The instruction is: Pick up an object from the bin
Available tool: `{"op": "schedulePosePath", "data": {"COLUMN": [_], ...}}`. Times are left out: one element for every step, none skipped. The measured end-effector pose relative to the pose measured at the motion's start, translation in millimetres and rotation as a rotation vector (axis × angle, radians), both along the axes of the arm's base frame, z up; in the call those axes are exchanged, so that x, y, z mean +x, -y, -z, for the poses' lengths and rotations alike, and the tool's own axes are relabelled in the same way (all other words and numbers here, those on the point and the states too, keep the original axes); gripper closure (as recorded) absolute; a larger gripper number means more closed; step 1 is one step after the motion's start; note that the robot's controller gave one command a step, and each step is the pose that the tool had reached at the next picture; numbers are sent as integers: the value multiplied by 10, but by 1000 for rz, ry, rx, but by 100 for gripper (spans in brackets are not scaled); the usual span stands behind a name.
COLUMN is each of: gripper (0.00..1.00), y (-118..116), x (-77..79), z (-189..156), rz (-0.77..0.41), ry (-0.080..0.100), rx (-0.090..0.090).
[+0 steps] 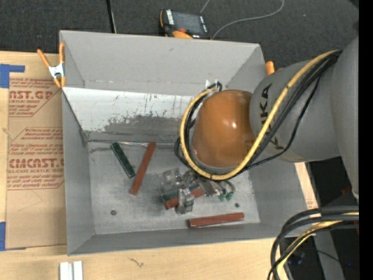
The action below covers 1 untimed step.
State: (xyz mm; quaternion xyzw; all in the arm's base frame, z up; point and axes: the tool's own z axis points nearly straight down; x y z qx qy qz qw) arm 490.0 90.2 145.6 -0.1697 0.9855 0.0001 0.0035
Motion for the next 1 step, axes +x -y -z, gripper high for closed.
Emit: {"op": "schedulePosePath", "data": {"gripper": [100], "y": [-11], "x": [4], "z": [-346], "rz": [-1], "ry": [-3], "rx": [0]}}
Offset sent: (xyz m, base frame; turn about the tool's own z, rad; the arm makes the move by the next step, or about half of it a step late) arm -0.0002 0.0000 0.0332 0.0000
